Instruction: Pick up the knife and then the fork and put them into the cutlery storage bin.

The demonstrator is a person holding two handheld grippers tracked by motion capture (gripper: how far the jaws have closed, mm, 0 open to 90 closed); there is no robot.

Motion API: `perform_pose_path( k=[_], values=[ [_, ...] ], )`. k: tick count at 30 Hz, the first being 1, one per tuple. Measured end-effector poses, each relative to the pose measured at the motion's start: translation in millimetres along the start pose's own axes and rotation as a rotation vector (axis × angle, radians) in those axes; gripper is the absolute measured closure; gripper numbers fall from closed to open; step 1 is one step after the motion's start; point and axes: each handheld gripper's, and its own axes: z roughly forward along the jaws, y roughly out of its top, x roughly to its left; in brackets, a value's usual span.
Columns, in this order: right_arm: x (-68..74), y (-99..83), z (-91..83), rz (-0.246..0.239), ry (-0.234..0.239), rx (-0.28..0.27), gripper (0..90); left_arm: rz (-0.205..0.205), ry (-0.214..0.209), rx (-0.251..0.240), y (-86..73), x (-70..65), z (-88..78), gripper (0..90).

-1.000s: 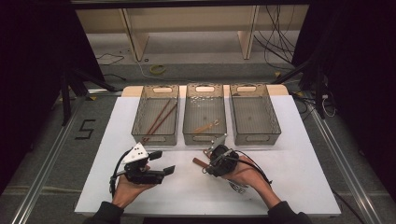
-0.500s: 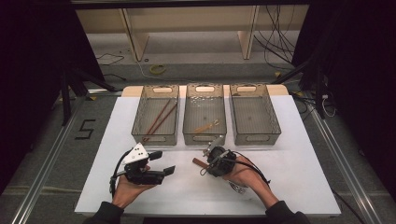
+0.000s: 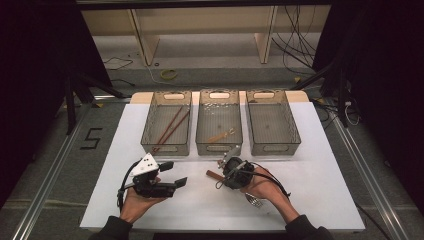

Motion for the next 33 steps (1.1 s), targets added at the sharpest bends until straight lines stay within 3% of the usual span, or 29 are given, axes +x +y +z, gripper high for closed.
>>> perform_pose_path(
  k=[18,33],
  values=[
    [-12.0,-1.4,-24.3,0.073,0.012,-0.107,77.4,-0.004,-0.003,0.001,-0.2,0.6,0.0,21.2],
    [-52.5,-3.1,-79.1,0.178,-0.050,-0.280,77.3,-0.018,-0.004,-0.020,-0.3,2.0,-1.1,21.1]
  ],
)
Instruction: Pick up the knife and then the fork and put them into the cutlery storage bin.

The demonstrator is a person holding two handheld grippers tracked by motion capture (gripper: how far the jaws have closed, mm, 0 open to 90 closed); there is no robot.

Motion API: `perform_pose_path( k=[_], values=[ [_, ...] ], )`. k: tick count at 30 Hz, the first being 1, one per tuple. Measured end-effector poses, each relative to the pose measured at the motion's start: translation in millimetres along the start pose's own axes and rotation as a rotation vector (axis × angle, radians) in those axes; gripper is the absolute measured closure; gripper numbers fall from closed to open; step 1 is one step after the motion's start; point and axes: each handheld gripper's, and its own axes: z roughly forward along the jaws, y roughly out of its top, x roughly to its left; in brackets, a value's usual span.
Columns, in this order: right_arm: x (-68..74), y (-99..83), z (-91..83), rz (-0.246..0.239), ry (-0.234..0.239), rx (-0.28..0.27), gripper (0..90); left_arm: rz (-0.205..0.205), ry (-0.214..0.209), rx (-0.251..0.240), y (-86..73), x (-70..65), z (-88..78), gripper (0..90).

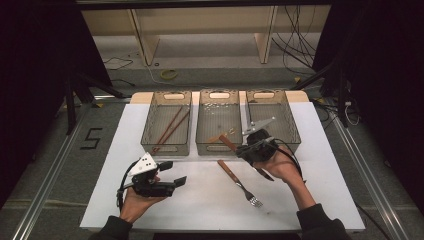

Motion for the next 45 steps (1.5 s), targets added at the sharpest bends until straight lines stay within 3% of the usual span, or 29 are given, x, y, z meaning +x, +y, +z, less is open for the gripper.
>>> perform_pose_path(
  k=[5,18,30,45],
  values=[
    [-17.8,7.6,-13.9,0.037,-0.039,-0.030,77.2,-0.001,-0.002,0.000,-0.1,0.4,0.0,21.0],
    [-63.5,25.3,-33.4,0.110,-0.130,-0.025,77.2,0.001,0.000,-0.007,-0.2,1.4,-0.6,21.0],
    [-101.6,40.2,-35.4,0.179,-0.206,-0.016,77.2,0.001,0.000,-0.009,-0.3,1.6,-0.9,20.9],
    [-137.6,47.3,-27.7,0.286,-0.273,-0.018,77.1,-0.001,-0.001,-0.008,-0.5,1.7,-0.8,20.8]
  ],
)
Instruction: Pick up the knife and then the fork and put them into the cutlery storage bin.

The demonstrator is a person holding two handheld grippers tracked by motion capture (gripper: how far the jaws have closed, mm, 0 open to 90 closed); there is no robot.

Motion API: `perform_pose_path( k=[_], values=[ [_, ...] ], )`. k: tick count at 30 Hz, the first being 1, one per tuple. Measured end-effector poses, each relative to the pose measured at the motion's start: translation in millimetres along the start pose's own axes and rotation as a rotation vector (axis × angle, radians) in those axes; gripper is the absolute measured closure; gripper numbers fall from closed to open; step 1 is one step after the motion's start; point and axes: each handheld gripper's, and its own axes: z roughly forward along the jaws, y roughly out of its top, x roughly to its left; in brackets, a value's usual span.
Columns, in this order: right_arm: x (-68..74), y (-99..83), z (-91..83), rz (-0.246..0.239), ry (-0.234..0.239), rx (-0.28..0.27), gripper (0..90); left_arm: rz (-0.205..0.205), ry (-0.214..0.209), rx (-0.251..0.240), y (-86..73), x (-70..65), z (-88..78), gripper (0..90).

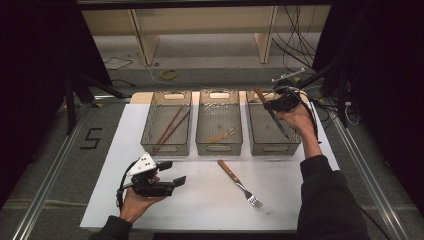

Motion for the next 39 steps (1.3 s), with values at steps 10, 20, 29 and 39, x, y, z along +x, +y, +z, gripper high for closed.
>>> perform_pose_path(
  k=[10,20,29,39],
  values=[
    [-3.7,1.0,10.7,0.028,-0.024,0.002,77.1,0.001,-0.001,-0.001,0.0,-0.3,-0.2,20.8],
    [-6.6,0.2,17.7,0.053,-0.036,0.001,77.2,-0.010,-0.003,-0.007,0.0,-0.1,-0.8,20.7],
    [-8.5,-0.1,28.3,0.093,-0.038,0.019,56.8,-0.015,-0.006,-0.007,0.1,-0.3,-0.7,20.3],
    [-8.2,-0.9,28.7,0.108,-0.026,0.043,40.9,-0.010,-0.007,0.000,0.2,-0.2,-0.8,20.2]
  ],
)
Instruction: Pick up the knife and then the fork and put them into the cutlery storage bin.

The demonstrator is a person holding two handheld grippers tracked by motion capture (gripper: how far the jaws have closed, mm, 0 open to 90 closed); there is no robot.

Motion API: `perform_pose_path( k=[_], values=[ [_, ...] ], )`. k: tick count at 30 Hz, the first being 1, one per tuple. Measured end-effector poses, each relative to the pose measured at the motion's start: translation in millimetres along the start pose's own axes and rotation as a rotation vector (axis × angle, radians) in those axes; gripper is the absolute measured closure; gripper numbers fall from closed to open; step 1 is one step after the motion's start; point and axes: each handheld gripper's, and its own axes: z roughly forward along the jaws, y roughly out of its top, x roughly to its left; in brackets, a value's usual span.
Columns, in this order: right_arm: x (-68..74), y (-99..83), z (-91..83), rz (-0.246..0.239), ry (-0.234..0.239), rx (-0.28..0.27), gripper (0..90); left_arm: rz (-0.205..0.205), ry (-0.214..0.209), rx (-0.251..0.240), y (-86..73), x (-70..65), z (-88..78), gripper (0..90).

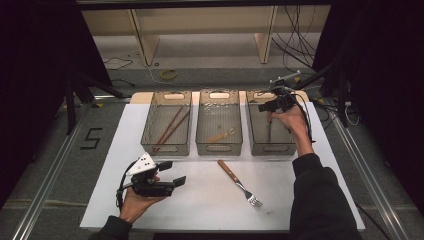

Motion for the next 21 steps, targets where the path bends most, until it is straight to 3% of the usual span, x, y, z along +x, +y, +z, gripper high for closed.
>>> perform_pose_path(
  k=[8,21],
  values=[
    [15.3,-0.4,-13.5,-0.058,0.037,-0.025,34.4,0.001,0.000,0.000,0.0,0.0,0.0,20.1],
    [63.0,-15.9,-46.2,-0.162,0.165,-0.054,30.8,0.001,0.002,-0.004,-0.2,0.1,0.0,20.1]
  ],
)
